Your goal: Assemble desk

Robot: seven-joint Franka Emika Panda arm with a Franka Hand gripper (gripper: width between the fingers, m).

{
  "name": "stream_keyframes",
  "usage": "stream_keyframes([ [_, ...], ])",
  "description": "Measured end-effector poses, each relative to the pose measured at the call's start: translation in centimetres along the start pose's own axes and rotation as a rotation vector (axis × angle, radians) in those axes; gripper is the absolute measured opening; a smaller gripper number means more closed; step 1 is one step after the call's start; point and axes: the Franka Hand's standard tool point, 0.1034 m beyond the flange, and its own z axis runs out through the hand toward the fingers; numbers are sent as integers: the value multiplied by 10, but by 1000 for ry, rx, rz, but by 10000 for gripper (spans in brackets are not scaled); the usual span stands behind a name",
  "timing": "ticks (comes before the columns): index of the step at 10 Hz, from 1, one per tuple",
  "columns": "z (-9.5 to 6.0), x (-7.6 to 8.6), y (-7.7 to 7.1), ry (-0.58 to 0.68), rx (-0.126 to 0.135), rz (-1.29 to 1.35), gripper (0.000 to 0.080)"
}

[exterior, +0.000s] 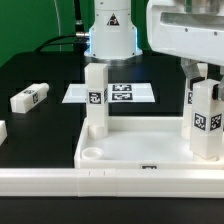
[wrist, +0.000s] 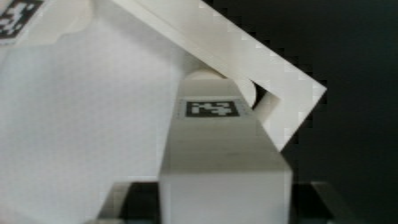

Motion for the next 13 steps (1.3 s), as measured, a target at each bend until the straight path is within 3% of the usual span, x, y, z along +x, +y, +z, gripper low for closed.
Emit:
stream_keyframes([
  [4,0,0,-1,-10,4,299,290],
  [7,0,0,0,-9,2,282,295],
  [8,0,-1,1,-11,-5,258,513],
  [9,-1,-1,1,-10,-23,167,513],
  [10,-2,0,-1,5,-32,14,621],
  [11,-3,1,-3,9,-21,-79,641],
  [13,-2,1,-2,9,-24,-213,648],
])
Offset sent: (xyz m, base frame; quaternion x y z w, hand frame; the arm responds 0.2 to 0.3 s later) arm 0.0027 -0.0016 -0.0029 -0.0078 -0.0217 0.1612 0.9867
